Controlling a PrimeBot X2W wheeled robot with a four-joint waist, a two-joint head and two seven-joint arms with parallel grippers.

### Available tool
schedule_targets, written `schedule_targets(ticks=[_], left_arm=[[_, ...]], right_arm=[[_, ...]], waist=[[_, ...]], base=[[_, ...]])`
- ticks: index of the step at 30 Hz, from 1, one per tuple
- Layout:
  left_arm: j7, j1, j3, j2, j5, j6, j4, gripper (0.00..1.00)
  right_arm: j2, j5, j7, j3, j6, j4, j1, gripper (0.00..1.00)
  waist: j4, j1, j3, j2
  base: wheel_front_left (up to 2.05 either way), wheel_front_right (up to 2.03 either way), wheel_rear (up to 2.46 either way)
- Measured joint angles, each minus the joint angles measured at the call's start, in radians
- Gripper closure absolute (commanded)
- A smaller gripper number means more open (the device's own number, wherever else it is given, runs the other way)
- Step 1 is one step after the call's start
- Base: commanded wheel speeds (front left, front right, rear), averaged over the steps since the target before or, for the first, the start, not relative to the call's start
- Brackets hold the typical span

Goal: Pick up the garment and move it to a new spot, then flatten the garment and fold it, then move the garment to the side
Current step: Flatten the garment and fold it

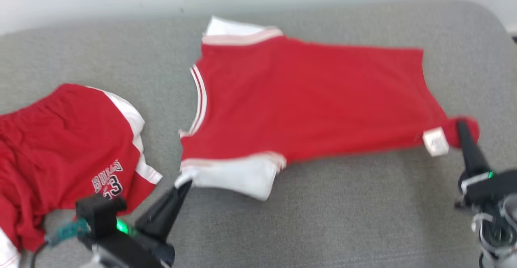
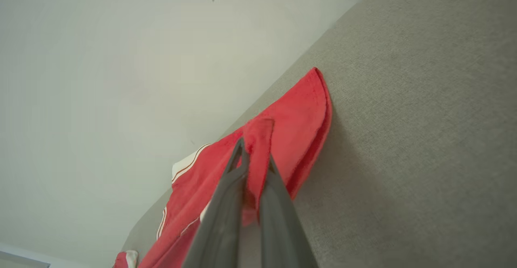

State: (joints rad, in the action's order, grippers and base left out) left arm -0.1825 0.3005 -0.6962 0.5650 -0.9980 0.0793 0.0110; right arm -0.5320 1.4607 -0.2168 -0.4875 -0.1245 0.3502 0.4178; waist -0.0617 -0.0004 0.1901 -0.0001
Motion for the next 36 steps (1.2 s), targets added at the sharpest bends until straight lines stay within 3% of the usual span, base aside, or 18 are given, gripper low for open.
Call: schedule_targets(ticks=[6, 13, 27, 36], left_arm=[[-0.005, -0.079, -0.052, 0.003, 0.003, 0.0, -0.021, 1.0], [-0.004, -0.134, -0.083, -0.004, -0.005, 0.001, -0.026, 1.0], [0.005, -0.153, -0.097, -0.017, -0.053, 0.014, 0.052, 1.0], [0.023, -0.169, -0.13, -0.027, -0.063, 0.026, 0.069, 1.0]], right_arm=[[-0.027, -0.004, -0.006, -0.023, 0.0, -0.064, -0.1, 1.0], [-0.082, -0.086, -0.015, -0.071, 0.0, -0.106, -0.157, 1.0], [-0.157, -0.178, -0.031, -0.103, 0.0, -0.081, -0.256, 1.0], [-0.144, -0.226, -0.032, -0.063, 0.0, -0.054, -0.263, 1.0]], waist=[[0.017, 0.0, -0.053, 0.0], [0.021, 0.0003, -0.065, 0.0], [0.028, 0.0004, -0.053, 0.0001], [0.015, 0.0004, -0.029, 0.0001]], base=[[0.0, 0.0, 0.0], [0.0, 0.0, 0.0], [0.0, 0.0, 0.0], [0.0, 0.0, 0.0]])
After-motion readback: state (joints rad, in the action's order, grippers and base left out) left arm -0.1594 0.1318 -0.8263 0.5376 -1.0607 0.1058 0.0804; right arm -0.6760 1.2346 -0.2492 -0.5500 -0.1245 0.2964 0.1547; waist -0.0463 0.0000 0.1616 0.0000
